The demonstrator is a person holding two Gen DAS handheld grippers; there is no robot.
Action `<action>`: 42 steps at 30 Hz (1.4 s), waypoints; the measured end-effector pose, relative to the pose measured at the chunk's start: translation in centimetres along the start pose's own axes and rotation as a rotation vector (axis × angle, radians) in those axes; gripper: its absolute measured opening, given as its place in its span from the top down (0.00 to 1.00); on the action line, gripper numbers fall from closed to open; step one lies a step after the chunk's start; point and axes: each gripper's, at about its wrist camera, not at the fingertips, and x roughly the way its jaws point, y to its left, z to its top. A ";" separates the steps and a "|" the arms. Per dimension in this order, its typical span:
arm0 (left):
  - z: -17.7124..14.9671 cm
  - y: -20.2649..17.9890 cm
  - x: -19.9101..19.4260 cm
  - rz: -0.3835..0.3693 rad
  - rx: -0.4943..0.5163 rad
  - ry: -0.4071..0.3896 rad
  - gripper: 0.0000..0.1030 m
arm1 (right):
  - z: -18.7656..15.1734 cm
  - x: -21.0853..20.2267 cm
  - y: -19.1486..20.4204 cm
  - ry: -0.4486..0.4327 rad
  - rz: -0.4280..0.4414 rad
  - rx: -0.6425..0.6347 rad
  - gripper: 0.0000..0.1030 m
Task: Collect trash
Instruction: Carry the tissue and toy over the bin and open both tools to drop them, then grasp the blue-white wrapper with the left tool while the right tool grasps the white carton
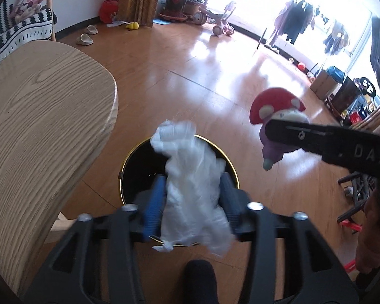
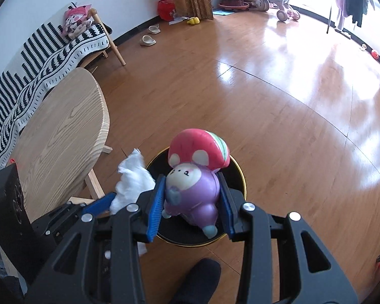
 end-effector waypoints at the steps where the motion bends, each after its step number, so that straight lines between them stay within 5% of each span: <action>1: 0.1 0.2 -0.3 -0.002 -0.001 -0.004 0.47 | 0.0 0.0 -0.1 0.001 -0.003 0.002 0.62; 18: 0.4 3.2 -7.1 0.025 -0.039 -0.089 0.31 | -0.1 1.8 2.2 0.056 -0.004 -0.016 0.59; 23: -0.1 5.8 -10.6 0.074 -0.066 -0.119 0.27 | 0.4 2.2 3.2 0.047 -0.027 -0.011 0.38; 26: -0.8 8.0 -13.0 0.118 -0.081 -0.135 0.25 | 0.7 2.1 4.6 0.036 -0.028 -0.015 0.36; 33: -3.3 14.8 -20.3 0.236 -0.180 -0.205 0.22 | 0.8 1.1 13.4 0.002 0.061 -0.123 0.33; 42: -9.7 27.1 -30.4 0.459 -0.394 -0.275 0.18 | -2.4 0.2 30.8 -0.019 0.203 -0.399 0.31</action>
